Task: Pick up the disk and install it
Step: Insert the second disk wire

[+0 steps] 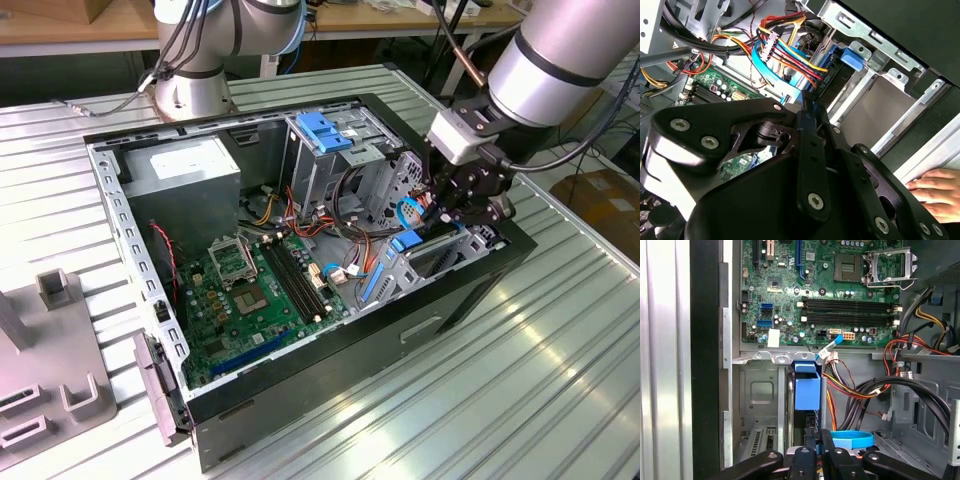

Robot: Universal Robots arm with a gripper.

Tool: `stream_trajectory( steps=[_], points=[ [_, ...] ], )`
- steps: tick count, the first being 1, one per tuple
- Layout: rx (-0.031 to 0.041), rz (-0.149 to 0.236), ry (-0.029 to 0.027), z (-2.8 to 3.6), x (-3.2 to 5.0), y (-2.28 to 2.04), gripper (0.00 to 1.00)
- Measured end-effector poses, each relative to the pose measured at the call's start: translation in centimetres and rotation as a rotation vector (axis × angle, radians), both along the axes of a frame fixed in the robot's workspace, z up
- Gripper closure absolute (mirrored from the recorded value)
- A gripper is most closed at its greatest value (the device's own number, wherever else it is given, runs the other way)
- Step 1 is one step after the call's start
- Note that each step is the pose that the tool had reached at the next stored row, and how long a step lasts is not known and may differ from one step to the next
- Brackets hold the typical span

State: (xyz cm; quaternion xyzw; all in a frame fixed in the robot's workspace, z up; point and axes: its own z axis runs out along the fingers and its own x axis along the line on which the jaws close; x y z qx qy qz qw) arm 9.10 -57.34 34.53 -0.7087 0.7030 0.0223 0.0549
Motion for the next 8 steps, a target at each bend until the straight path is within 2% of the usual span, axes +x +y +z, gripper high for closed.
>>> stream_trajectory(
  steps=[8],
  points=[
    [-0.0002,0.0,0.0,-0.33,0.0,-0.01,0.84]
  ],
)
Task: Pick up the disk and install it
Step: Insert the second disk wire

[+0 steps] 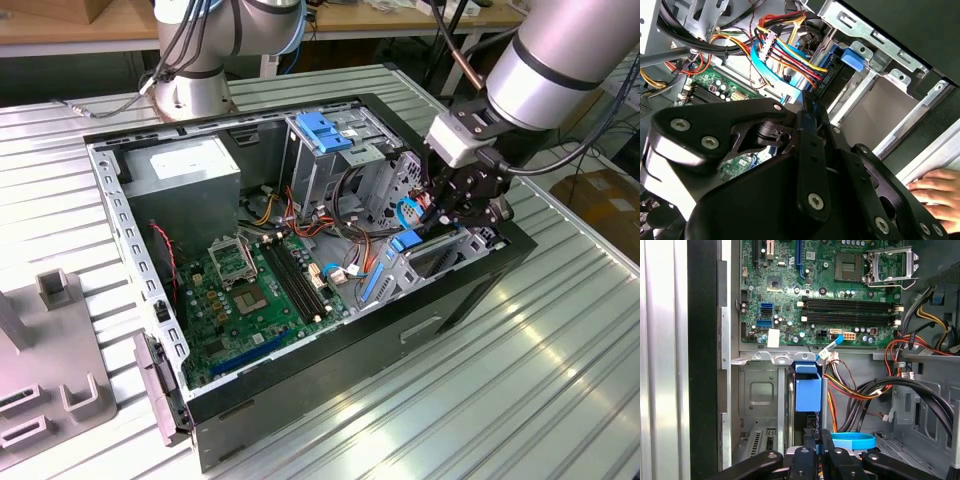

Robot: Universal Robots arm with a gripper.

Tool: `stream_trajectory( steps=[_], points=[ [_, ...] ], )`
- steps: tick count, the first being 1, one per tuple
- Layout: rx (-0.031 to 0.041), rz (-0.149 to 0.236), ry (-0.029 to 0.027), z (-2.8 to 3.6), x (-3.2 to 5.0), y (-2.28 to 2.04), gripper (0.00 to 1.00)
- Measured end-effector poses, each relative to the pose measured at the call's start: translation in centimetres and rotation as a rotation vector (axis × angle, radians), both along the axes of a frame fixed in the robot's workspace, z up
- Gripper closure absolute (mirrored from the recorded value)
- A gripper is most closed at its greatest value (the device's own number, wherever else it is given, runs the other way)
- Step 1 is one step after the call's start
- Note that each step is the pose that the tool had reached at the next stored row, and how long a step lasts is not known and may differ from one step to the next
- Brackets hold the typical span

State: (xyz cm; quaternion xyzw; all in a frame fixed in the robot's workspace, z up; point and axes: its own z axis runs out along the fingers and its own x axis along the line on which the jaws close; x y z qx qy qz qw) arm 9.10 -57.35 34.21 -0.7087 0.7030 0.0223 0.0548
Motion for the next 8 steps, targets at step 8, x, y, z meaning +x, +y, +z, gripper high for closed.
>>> stream_trajectory(
  steps=[8],
  points=[
    [0.0003,0.0,-0.0002,1.1,0.0,0.0,0.76]
  ],
)
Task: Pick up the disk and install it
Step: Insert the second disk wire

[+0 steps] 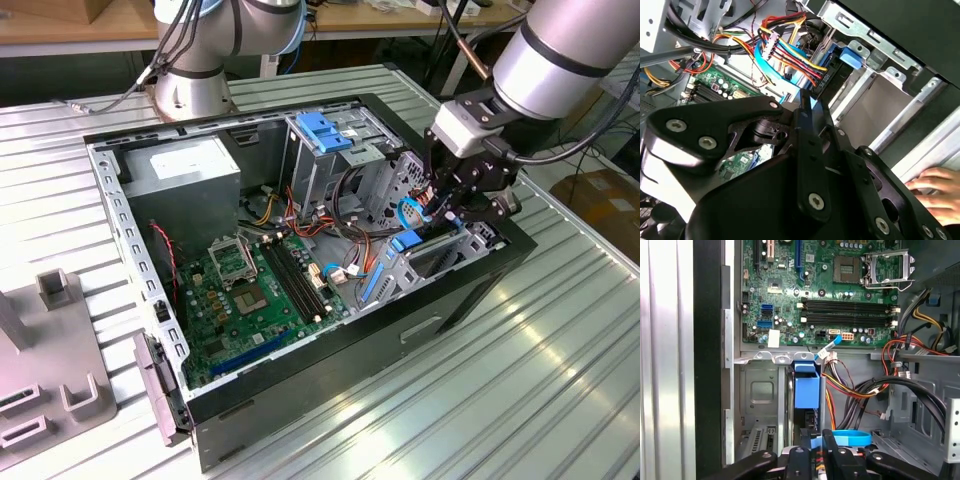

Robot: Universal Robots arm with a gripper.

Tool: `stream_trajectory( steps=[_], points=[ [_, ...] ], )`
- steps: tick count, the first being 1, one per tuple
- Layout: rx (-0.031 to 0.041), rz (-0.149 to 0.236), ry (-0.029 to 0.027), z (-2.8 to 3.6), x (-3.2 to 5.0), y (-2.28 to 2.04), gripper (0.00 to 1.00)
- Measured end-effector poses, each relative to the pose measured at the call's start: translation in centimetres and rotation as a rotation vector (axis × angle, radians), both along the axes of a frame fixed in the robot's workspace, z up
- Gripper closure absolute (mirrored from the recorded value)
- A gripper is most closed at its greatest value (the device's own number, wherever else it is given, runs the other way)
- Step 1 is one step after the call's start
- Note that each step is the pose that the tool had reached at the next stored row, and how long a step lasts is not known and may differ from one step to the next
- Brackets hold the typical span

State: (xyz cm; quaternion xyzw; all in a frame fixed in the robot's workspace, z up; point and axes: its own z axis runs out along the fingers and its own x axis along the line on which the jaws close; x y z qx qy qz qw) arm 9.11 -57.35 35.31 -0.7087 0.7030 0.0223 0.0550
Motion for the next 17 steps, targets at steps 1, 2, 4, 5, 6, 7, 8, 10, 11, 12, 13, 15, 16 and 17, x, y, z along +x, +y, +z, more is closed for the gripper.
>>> stream_trajectory(
  steps=[1,2,4,5,6,7,8,10,11,12,13,15,16,17],
  points=[
    [0.0001,0.0,0.0,0.0,0.0,0.0,0.76],
    [0.0001,0.0,0.0,0.0,0.0,0.0,0.76],
    [0.0,0.0,0.0,0.01,0.0,0.0,0.78],
    [-0.0001,0.0,0.0,0.02,0.0,0.0,0.84],
    [-0.0001,0.0,0.0,0.02,0.0,0.0,0.84],
    [-0.0001,0.0,0.0,0.02,0.0,0.0,0.9],
    [0.0,0.0,0.0,0.02,0.0,0.0,0.9],
    [-0.0001,0.0,0.0,0.03,0.0,0.0,0.9],
    [-0.0001,0.0,0.0,0.03,0.0,0.0,0.9],
    [-0.0001,0.0,0.0,0.04,0.0,0.0,0.9],
    [-0.0001,0.0,0.0,0.04,0.0,0.0,0.9],
    [-0.0001,0.0,0.0,0.05,0.0,0.0,0.9],
    [-0.0002,0.0,0.0,0.05,0.0,0.0,0.9],
    [-0.0001,0.0,0.0,0.05,0.0,0.0,0.9]
  ],
)
